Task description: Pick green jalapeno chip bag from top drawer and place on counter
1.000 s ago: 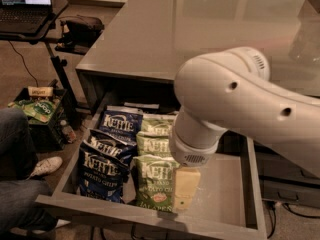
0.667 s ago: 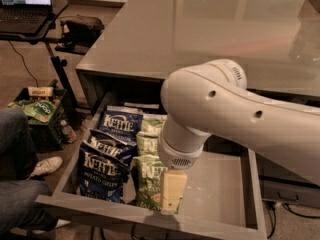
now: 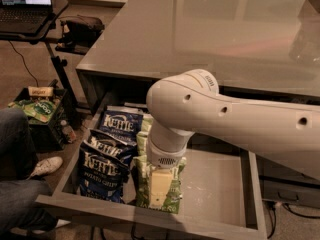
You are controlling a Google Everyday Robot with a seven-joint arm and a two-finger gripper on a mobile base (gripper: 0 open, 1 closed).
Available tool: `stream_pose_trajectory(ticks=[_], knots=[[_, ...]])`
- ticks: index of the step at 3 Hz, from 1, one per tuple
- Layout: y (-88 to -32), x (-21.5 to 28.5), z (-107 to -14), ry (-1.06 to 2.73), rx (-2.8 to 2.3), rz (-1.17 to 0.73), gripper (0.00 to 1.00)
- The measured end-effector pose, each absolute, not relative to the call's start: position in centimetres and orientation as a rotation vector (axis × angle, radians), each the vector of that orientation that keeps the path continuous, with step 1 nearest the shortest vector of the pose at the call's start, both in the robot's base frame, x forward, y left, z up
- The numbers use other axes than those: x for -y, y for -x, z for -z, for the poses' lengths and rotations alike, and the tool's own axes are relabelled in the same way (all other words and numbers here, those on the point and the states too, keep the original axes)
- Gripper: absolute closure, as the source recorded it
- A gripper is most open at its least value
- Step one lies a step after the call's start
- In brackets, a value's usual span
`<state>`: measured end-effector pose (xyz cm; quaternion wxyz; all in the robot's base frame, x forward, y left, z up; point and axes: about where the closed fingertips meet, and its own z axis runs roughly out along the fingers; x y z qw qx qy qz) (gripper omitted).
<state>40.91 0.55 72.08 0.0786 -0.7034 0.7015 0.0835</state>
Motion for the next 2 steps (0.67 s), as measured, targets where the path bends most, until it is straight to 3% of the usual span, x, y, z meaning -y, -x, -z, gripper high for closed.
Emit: stream_pose_trajectory(ticks=[1,2], knots=[[-41.6,-0.6,-70.2,2.115,-2.125,-0.275,0.09],[-41.6,-0.6,-69.1,2.127,-2.116,-0.277,0.27]])
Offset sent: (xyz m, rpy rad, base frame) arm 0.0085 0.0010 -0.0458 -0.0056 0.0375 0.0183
